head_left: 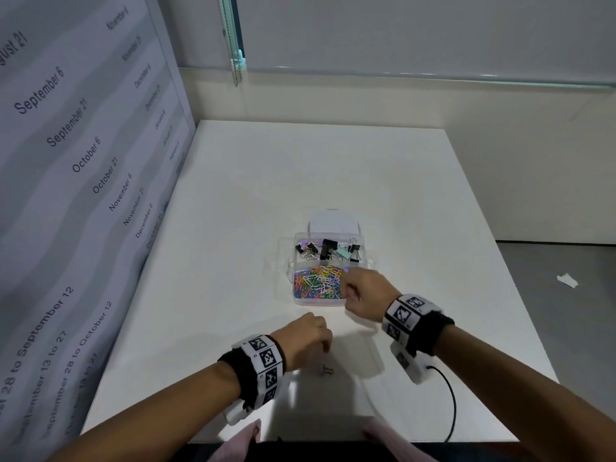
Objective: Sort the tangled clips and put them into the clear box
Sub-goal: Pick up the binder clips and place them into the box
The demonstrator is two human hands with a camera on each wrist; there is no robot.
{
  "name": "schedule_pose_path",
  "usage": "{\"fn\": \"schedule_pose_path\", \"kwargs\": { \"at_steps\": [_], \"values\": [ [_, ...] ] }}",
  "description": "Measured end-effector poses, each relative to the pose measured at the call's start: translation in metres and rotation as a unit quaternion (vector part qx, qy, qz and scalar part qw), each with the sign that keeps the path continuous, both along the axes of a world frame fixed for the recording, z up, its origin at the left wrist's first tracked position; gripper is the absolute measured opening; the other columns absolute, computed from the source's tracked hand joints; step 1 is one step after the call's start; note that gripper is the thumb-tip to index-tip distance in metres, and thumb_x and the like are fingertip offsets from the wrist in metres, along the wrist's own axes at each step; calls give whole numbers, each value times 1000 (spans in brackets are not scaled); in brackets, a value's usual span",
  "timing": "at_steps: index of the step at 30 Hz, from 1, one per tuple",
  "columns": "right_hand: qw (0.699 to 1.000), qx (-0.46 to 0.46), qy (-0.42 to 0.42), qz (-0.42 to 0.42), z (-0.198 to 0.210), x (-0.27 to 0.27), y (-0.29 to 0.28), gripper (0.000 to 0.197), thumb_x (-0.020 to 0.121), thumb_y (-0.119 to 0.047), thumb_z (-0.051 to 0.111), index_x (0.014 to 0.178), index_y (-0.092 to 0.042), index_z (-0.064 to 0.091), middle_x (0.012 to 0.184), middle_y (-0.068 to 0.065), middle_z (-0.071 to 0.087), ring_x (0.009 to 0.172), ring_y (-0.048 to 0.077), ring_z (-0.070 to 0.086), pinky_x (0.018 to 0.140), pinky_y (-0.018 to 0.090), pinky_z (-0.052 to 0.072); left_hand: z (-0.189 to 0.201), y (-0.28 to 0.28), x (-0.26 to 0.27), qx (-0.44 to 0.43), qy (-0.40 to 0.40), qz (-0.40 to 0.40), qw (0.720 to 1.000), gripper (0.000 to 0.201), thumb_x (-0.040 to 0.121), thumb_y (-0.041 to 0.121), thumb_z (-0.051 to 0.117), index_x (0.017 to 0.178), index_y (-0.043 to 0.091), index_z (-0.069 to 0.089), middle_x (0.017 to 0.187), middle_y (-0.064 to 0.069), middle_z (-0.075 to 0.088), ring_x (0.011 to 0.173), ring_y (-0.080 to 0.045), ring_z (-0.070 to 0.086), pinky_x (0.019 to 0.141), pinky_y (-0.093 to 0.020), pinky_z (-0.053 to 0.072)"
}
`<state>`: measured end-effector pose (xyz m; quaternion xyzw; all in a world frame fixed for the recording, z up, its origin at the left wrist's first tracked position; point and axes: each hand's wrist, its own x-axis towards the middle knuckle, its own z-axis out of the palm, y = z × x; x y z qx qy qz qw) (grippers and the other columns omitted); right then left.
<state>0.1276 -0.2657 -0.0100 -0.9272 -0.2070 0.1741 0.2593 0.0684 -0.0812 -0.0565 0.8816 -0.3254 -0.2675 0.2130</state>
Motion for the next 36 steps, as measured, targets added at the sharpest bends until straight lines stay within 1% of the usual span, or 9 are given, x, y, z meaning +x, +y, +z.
{"fn": "schedule_pose_path", "kwargs": {
  "at_steps": [6, 10, 13, 18, 23, 26, 29, 32, 36],
  "values": [
    [994, 3, -24, -111, 11, 53, 6, 12, 83, -5, 52, 88, -12, 59, 80, 4, 64, 69, 19, 58, 65, 29, 51, -8, -15, -11, 28, 26, 13, 999, 22, 90, 3, 48, 106, 2, 63, 119, -17, 52, 111, -31, 47, 95, -37, 41],
    [987, -25, -26, -157, 9, 75, 4, 17, 86, -11, 52, 101, -14, 60, 96, 6, 69, 76, 18, 58, 71, 27, 47, -7, -20, -16, 12, 63, 42, 997, 22, 88, 14, 58, 97, -5, 62, 113, -20, 53, 106, -32, 50, 88, -37, 41],
    [988, -35, -23, -150, 8, 75, 0, 20, 87, -12, 52, 106, -14, 59, 104, 6, 65, 81, 18, 55, 77, 29, 45, -7, -18, -18, 46, 45, 6, 998, 37, 77, 29, 72, 99, 2, 59, 115, -14, 49, 103, -27, 48, 83, -33, 41],
    [991, -32, -28, -125, 1, 49, -14, 17, 83, -10, 54, 99, -15, 60, 98, 4, 62, 73, 15, 49, 71, 25, 38, -5, -18, -17, 54, 18, -16, 998, 17, 82, 12, 62, 97, 3, 60, 114, -15, 51, 99, -32, 55, 84, -36, 46],
    [997, -27, -4, -72, -7, 13, -26, 11, 77, -20, 65, 88, -16, 62, 88, 1, 55, 74, 17, 49, 71, 25, 36, 6, -17, -1, 47, 40, 15, 998, 16, 78, 7, 57, 92, 1, 62, 108, -18, 58, 98, -33, 54, 82, -35, 43],
    [997, -64, 33, -6, -16, -3, -31, 21, 79, -23, 64, 98, -14, 63, 99, 6, 57, 80, 19, 48, 74, 24, 35, 15, -13, 12, 28, 41, 43, 998, 13, 75, 5, 58, 85, 5, 65, 98, -13, 65, 91, -29, 58, 74, -29, 42],
    [998, -56, 28, -12, -23, -12, -34, 23, 82, -13, 58, 104, -11, 64, 105, 10, 62, 96, 26, 56, 81, 29, 41, 25, -9, 24, 12, 45, 52, 998, 10, 75, 3, 60, 83, 6, 65, 93, -10, 68, 81, -21, 58, 68, -24, 40],
    [998, -54, 22, -19, -26, -15, -36, 24, 84, -8, 53, 104, -11, 66, 107, 11, 64, 100, 26, 57, 86, 30, 41, 45, -6, 43, -69, 35, 118, 990, 8, 76, 4, 65, 83, 7, 67, 86, -7, 68, 74, -13, 55, 66, -20, 45],
    [998, -44, 26, -26, -26, -22, -38, 27, 81, -16, 50, 101, -13, 68, 104, 9, 66, 96, 26, 60, 79, 24, 37, 72, -3, 79, -141, -34, 235, 961, 8, 81, 3, 61, 82, 10, 67, 84, -1, 61, 77, -16, 59, 77, -29, 52]
  ]
}}
